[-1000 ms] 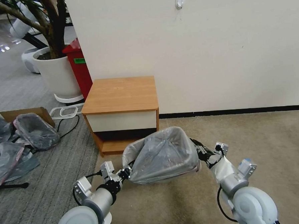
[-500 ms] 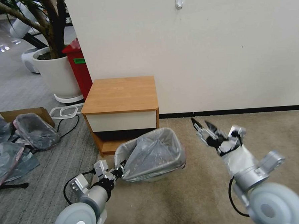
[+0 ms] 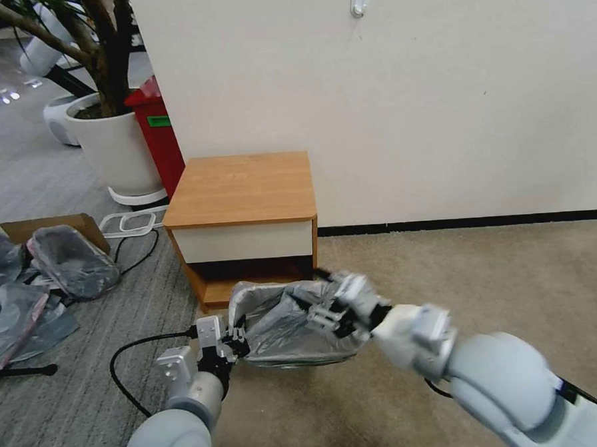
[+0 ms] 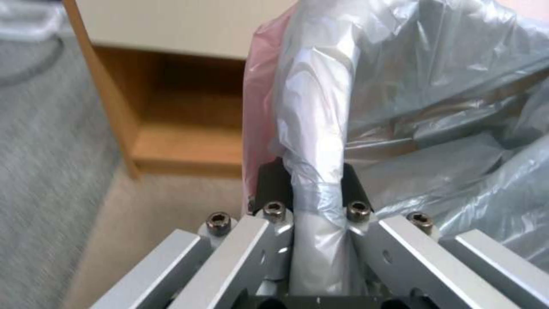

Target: Pick up the garbage bag from the table and place it over the trash can.

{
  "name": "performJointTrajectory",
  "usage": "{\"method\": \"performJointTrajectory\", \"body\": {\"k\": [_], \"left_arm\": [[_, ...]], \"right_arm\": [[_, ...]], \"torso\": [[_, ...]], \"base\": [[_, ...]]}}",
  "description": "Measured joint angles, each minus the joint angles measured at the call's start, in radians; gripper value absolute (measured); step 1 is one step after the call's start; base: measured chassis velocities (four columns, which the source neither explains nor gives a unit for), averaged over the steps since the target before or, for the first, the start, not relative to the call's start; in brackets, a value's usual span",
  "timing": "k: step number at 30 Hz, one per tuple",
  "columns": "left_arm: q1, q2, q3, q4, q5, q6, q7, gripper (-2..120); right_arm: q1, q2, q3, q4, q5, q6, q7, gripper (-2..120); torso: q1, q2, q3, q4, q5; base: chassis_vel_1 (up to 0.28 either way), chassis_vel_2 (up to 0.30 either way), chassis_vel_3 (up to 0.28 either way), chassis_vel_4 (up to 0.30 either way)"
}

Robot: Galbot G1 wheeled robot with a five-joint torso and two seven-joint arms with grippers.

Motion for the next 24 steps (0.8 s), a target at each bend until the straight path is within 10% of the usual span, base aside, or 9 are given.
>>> {"method": "performJointTrajectory", "body": {"k": [8,24], "left_arm": [[0.018,-0.008,0.043,0.01,0.122,-0.036,0.032,3],[0.033,-0.013,0.073,0.009,0.205,-0.08,0.065,3]], "right_arm": [[0.16,0.044,-0.132,-0.065,-0.047,-0.129,-0.031,0],[0.194,0.114,-0.246,-0.231,-0.176,-0.219,0.012,0]], "torso": [[0.0,0.0,0.0,0.0001,-0.0001],[0.0,0.0,0.0,0.0,0.0001]], "base": [[0.0,0.0,0.0,0.0],[0.0,0.0,0.0,0.0]]}}
